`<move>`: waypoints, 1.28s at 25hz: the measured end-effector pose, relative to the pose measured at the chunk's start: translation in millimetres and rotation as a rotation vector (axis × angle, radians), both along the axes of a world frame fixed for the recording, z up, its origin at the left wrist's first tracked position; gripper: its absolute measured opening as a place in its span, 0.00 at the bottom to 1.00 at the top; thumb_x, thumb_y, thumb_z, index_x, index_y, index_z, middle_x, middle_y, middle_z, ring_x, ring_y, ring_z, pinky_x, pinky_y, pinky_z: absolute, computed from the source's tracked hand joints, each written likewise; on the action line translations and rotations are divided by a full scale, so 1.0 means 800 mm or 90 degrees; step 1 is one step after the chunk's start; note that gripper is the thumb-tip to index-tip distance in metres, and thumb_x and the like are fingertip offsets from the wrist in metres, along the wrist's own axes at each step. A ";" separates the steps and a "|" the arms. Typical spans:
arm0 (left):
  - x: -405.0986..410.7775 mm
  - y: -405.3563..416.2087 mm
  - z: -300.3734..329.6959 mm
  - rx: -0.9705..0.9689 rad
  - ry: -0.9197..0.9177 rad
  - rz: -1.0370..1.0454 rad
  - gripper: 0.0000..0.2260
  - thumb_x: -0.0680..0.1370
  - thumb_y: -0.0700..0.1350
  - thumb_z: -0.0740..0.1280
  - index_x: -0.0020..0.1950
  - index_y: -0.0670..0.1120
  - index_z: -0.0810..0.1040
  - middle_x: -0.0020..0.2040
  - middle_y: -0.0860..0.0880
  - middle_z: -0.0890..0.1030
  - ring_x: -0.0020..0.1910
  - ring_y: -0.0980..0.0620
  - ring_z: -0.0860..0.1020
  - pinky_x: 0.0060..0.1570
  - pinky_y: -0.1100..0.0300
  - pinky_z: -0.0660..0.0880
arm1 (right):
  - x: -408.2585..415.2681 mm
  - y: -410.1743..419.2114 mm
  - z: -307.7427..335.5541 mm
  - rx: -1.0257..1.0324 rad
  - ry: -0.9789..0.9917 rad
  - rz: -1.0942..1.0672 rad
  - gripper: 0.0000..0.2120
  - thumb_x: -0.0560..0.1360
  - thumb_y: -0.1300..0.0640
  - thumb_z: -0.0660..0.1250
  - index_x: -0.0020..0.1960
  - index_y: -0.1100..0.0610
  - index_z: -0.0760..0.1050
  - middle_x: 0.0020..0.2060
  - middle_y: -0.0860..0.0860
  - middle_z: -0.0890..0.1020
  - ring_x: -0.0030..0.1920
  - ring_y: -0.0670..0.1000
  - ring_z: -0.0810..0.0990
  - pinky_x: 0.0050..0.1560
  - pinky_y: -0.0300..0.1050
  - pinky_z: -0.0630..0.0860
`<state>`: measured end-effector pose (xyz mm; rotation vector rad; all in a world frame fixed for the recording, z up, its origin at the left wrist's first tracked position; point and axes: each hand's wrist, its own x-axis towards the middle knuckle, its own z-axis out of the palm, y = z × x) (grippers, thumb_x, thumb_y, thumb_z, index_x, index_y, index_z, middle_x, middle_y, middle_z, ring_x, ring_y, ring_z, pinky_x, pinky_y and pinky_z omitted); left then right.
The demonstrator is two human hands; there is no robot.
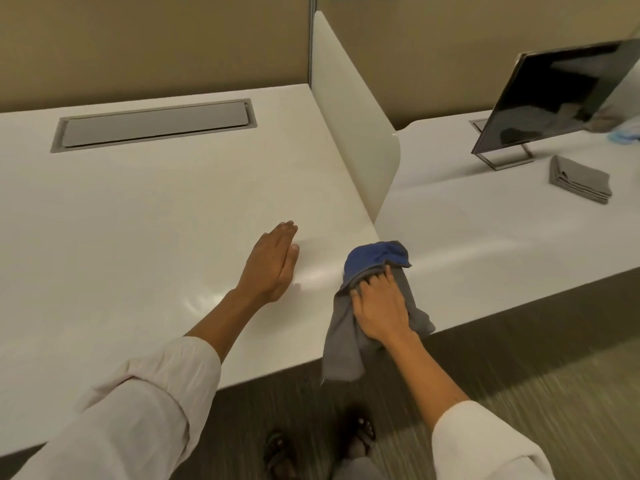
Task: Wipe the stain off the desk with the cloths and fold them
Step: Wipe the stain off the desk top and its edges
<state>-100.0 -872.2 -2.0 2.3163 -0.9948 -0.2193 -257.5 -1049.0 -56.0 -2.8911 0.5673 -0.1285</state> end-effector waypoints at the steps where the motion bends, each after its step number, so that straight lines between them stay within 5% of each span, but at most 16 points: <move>1: -0.008 -0.003 0.000 -0.005 -0.005 -0.004 0.24 0.82 0.50 0.48 0.75 0.41 0.64 0.76 0.43 0.66 0.76 0.47 0.62 0.75 0.52 0.56 | -0.004 -0.011 0.000 0.035 -0.008 -0.033 0.14 0.79 0.54 0.58 0.55 0.60 0.78 0.52 0.58 0.83 0.54 0.58 0.80 0.66 0.55 0.71; 4: -0.031 -0.009 0.000 -0.012 -0.014 -0.004 0.24 0.82 0.50 0.49 0.75 0.40 0.64 0.75 0.43 0.66 0.76 0.47 0.62 0.75 0.53 0.56 | -0.025 -0.043 -0.003 0.230 -0.082 -0.245 0.14 0.81 0.54 0.55 0.55 0.61 0.76 0.52 0.59 0.81 0.52 0.59 0.80 0.54 0.53 0.76; 7: -0.057 -0.024 -0.008 -0.007 -0.023 -0.004 0.24 0.83 0.51 0.48 0.75 0.42 0.64 0.76 0.45 0.65 0.76 0.48 0.61 0.75 0.54 0.55 | -0.080 -0.098 0.008 0.756 -0.429 -0.523 0.14 0.81 0.51 0.59 0.57 0.56 0.79 0.53 0.57 0.83 0.56 0.59 0.81 0.49 0.47 0.80; 10: -0.088 -0.055 -0.017 0.014 -0.029 -0.001 0.24 0.83 0.52 0.47 0.76 0.43 0.63 0.77 0.46 0.65 0.76 0.49 0.61 0.75 0.55 0.54 | -0.153 -0.144 0.018 1.126 -0.682 -0.489 0.15 0.79 0.48 0.61 0.57 0.51 0.83 0.56 0.54 0.84 0.58 0.56 0.82 0.49 0.47 0.82; 14: -0.132 -0.115 -0.020 0.029 0.005 0.048 0.23 0.84 0.52 0.49 0.77 0.45 0.61 0.77 0.47 0.63 0.77 0.49 0.59 0.75 0.57 0.52 | -0.205 -0.174 0.007 1.341 -0.696 -0.389 0.20 0.81 0.45 0.56 0.60 0.53 0.81 0.61 0.57 0.81 0.61 0.59 0.80 0.54 0.57 0.80; 20: -0.155 -0.167 -0.033 0.058 0.012 0.060 0.25 0.82 0.56 0.47 0.77 0.48 0.61 0.78 0.49 0.62 0.77 0.50 0.59 0.74 0.58 0.52 | -0.173 -0.144 -0.018 1.458 -0.470 -0.375 0.29 0.74 0.39 0.63 0.66 0.58 0.76 0.65 0.61 0.77 0.65 0.62 0.76 0.58 0.58 0.78; 25: -0.108 -0.184 -0.053 0.081 -0.037 0.078 0.23 0.83 0.57 0.49 0.76 0.50 0.62 0.77 0.50 0.64 0.75 0.50 0.62 0.72 0.61 0.53 | -0.152 -0.120 -0.067 1.542 -0.505 -0.433 0.32 0.75 0.35 0.60 0.67 0.58 0.75 0.64 0.62 0.78 0.65 0.63 0.76 0.64 0.61 0.73; 29: -0.092 -0.199 -0.059 0.088 -0.050 0.118 0.23 0.82 0.58 0.49 0.76 0.52 0.62 0.77 0.51 0.64 0.75 0.50 0.62 0.72 0.58 0.53 | -0.141 -0.109 -0.069 1.471 -0.368 -0.364 0.31 0.73 0.37 0.61 0.65 0.61 0.75 0.57 0.62 0.81 0.57 0.61 0.81 0.56 0.54 0.80; 32: -0.084 -0.213 -0.053 0.110 -0.050 0.160 0.25 0.81 0.60 0.48 0.76 0.51 0.62 0.77 0.50 0.64 0.75 0.49 0.62 0.73 0.56 0.54 | -0.136 -0.104 -0.051 1.382 -0.228 -0.204 0.26 0.73 0.39 0.61 0.62 0.56 0.74 0.57 0.54 0.81 0.59 0.54 0.79 0.62 0.52 0.75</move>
